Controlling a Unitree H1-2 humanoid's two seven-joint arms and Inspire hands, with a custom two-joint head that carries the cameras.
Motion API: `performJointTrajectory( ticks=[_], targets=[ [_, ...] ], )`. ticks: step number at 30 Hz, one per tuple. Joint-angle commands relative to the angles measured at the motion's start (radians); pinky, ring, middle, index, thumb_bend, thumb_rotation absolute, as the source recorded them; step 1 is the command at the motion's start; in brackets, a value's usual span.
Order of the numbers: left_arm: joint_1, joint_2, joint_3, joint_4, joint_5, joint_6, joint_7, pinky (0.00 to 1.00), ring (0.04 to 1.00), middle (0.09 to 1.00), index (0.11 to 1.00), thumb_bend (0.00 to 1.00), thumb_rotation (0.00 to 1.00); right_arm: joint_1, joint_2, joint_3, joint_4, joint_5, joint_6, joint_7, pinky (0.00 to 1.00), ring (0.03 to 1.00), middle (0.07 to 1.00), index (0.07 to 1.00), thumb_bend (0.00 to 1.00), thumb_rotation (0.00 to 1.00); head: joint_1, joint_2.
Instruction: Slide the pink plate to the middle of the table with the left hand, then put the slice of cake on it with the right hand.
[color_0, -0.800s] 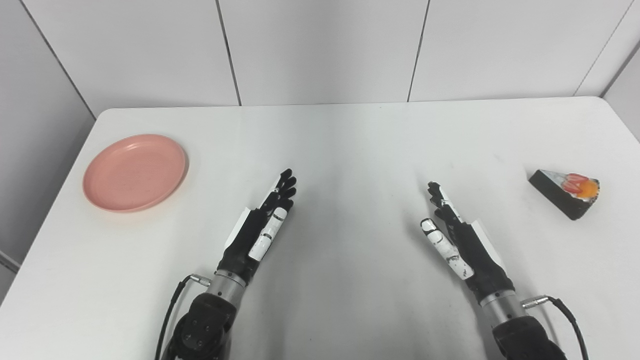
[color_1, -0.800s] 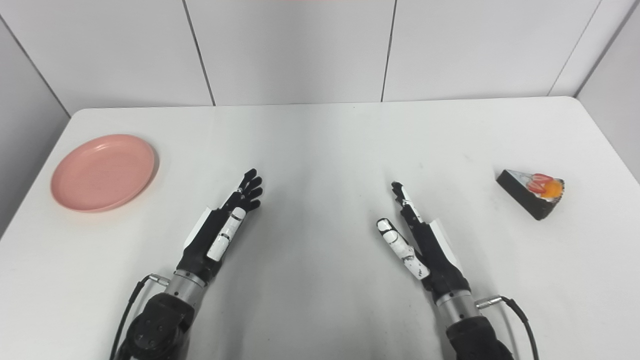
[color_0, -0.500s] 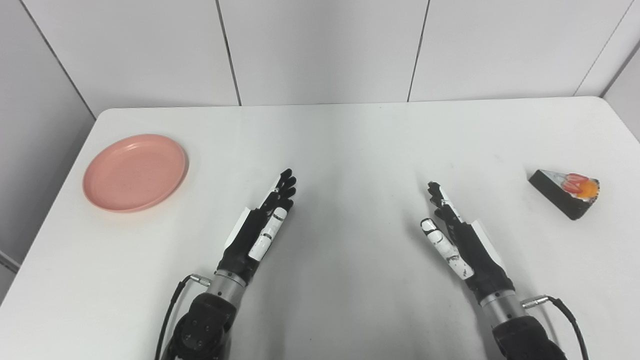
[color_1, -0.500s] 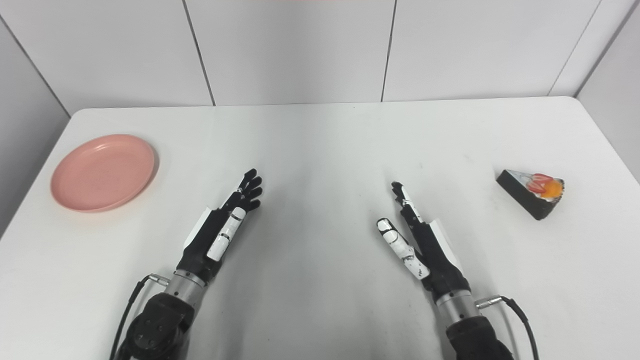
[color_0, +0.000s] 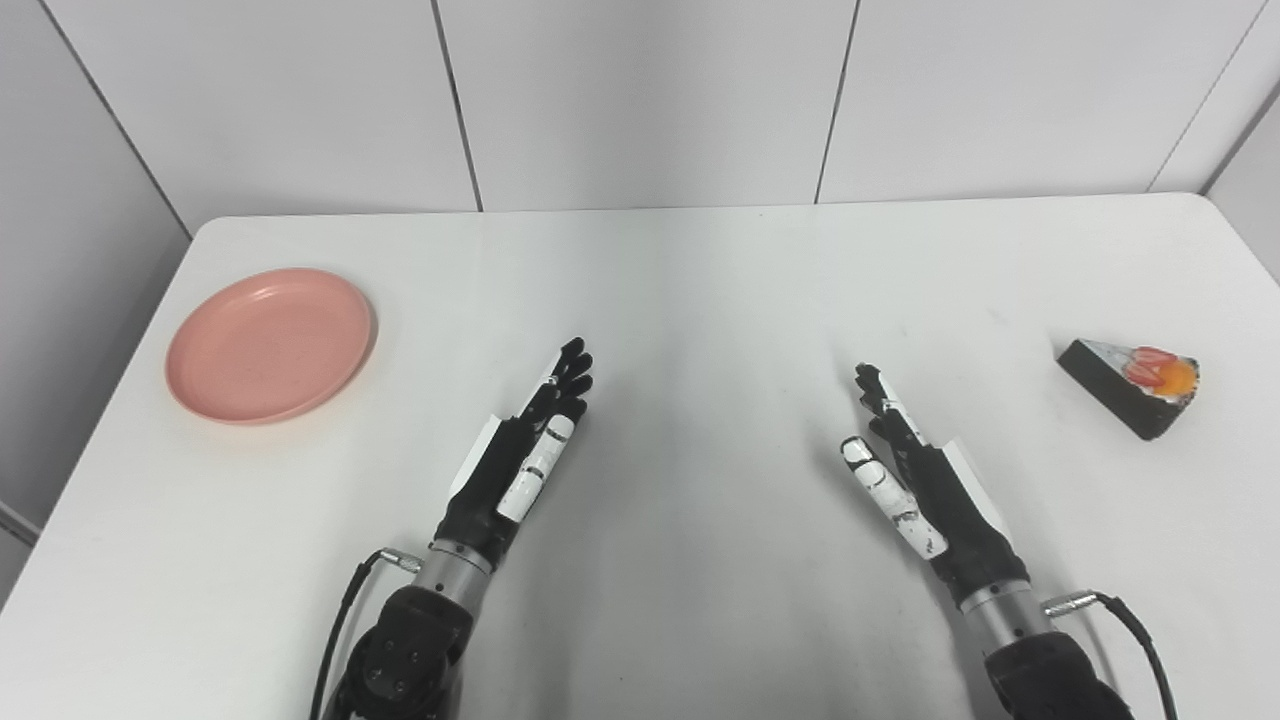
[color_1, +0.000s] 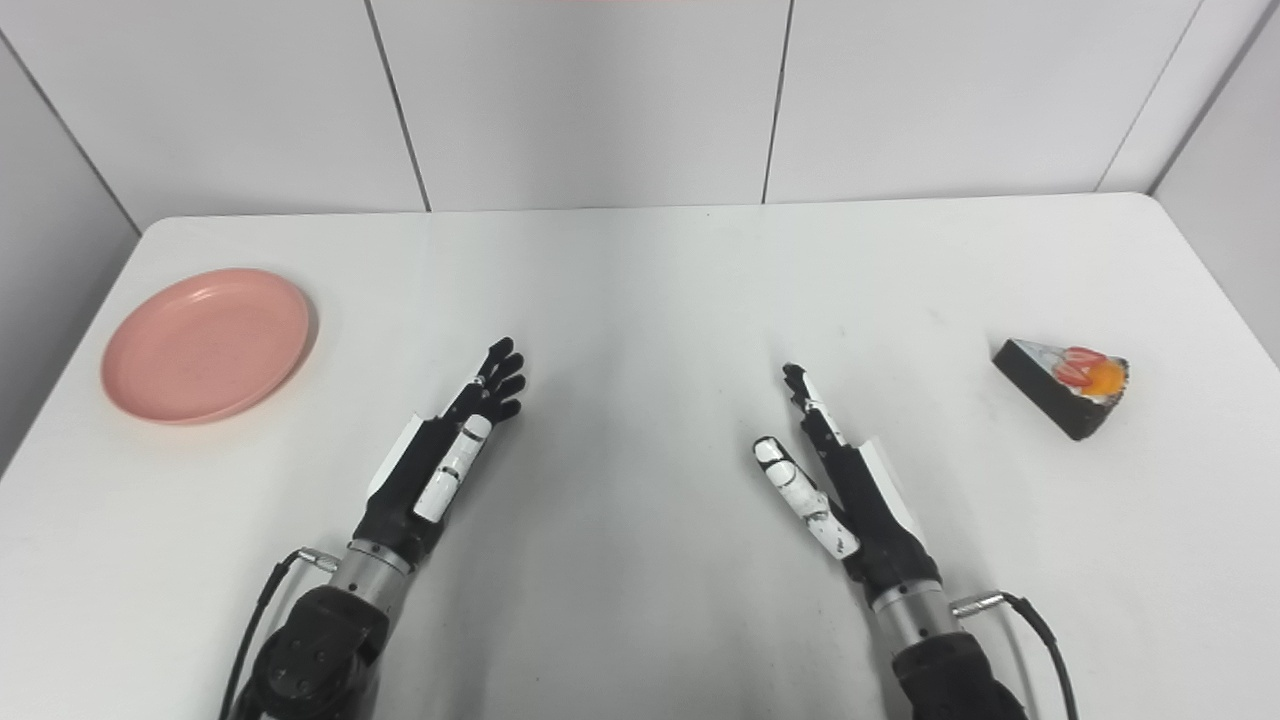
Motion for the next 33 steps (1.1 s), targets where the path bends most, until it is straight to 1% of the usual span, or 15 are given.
performJointTrajectory(
  ticks=[1,7,11,14,16,19,20,23,24,25,26,27,28,29,33],
  targets=[
    [0.026,-0.005,-0.005,0.025,0.003,-0.010,0.004,0.93,0.961,0.980,0.969,0.46,1.00,-0.007,-0.004,-0.002,-0.017,0.000,-0.020,0.001,0.96,0.976,0.987,0.990,0.44,1.00,0.002,-0.002],
    [0.026,-0.006,-0.007,0.033,0.005,-0.018,0.004,0.93,0.958,0.978,0.969,0.46,1.00,-0.005,-0.003,-0.003,-0.011,-0.002,-0.024,-0.003,0.96,0.970,0.985,0.989,0.43,1.00,0.015,-0.014],
    [0.023,-0.012,-0.011,0.055,0.005,-0.038,0.004,0.93,0.955,0.977,0.970,0.47,1.00,-0.003,-0.008,-0.007,0.007,0.003,-0.041,-0.005,0.96,0.969,0.982,0.987,0.42,1.00,0.064,-0.041],
    [0.023,-0.024,-0.018,0.074,0.014,-0.053,0.011,0.93,0.949,0.974,0.969,0.47,1.00,0.002,-0.015,-0.014,0.014,0.013,-0.038,-0.001,0.97,0.972,0.982,0.987,0.43,1.00,0.132,-0.076],
    [0.024,-0.034,-0.022,0.085,0.021,-0.053,0.016,0.93,0.951,0.975,0.969,0.47,1.00,0.004,-0.021,-0.018,0.024,0.017,-0.050,-0.001,0.97,0.972,0.983,0.985,0.42,1.00,0.153,-0.089],
    [0.019,-0.054,-0.027,0.118,0.044,-0.067,0.032,0.94,0.958,0.977,0.965,0.45,1.00,0.003,-0.035,-0.027,0.061,0.029,-0.092,-0.001,0.97,0.972,0.983,0.984,0.42,1.00,0.225,-0.135],
    [0.018,-0.058,-0.029,0.127,0.049,-0.075,0.036,0.94,0.960,0.977,0.964,0.45,1.00,0.004,-0.038,-0.030,0.073,0.034,-0.109,-0.002,0.96,0.970,0.981,0.980,0.44,1.00,0.231,-0.139],
    [0.018,-0.070,-0.039,0.148,0.080,-0.095,0.048,0.93,0.959,0.974,0.966,0.45,1.00,0.008,-0.049,-0.038,0.110,0.051,-0.164,-0.002,0.96,0.968,0.979,0.977,0.45,1.00,0.307,-0.187],
    [0.020,-0.073,-0.042,0.153,0.094,-0.103,0.053,0.93,0.959,0.974,0.967,0.45,1.00,0.010,-0.053,-0.041,0.120,0.061,-0.179,0.001,0.96,0.970,0.980,0.977,0.46,1.00,0.314,-0.191],
    [0.020,-0.078,-0.044,0.162,0.104,-0.115,0.058,0.93,0.957,0.972,0.967,0.45,1.00,0.011,-0.056,-0.044,0.131,0.072,-0.193,0.004,0.97,0.972,0.981,0.978,0.46,1.00,0.353,-0.211],
    [0.020,-0.082,-0.046,0.169,0.114,-0.123,0.064,0.92,0.955,0.969,0.966,0.46,1.00,0.012,-0.057,-0.047,0.138,0.082,-0.203,0.007,0.97,0.975,0.983,0.979,0.46,1.00,0.353,-0.211],
    [0.018,-0.087,-0.049,0.179,0.123,-0.130,0.070,0.92,0.953,0.967,0.966,0.46,1.00,0.012,-0.059,-0.050,0.149,0.089,-0.216,0.008,0.98,0.980,0.986,0.981,0.46,1.00,0.387,-0.229],
    [0.016,-0.090,-0.050,0.187,0.129,-0.135,0.074,0.92,0.952,0.966,0.966,0.47,1.00,0.011,-0.060,-0.052,0.157,0.092,-0.225,0.009,0.98,0.982,0.988,0.982,0.45,1.00,0.392,-0.233],
    [0.012,-0.094,-0.052,0.200,0.135,-0.143,0.077,0.92,0.953,0.967,0.968,0.47,1.00,0.010,-0.060,-0.055,0.165,0.096,-0.225,0.010,0.98,0.985,0.990,0.983,0.46,1.00,0.417,-0.252],
    [0.001,-0.104,-0.056,0.234,0.152,-0.154,0.088,0.94,0.962,0.970,0.974,0.48,1.00,0.005,-0.054,-0.062,0.179,0.093,-0.215,0.007,1.00,0.994,0.996,0.987,0.47,1.00,0.433,-0.276]
  ],
)
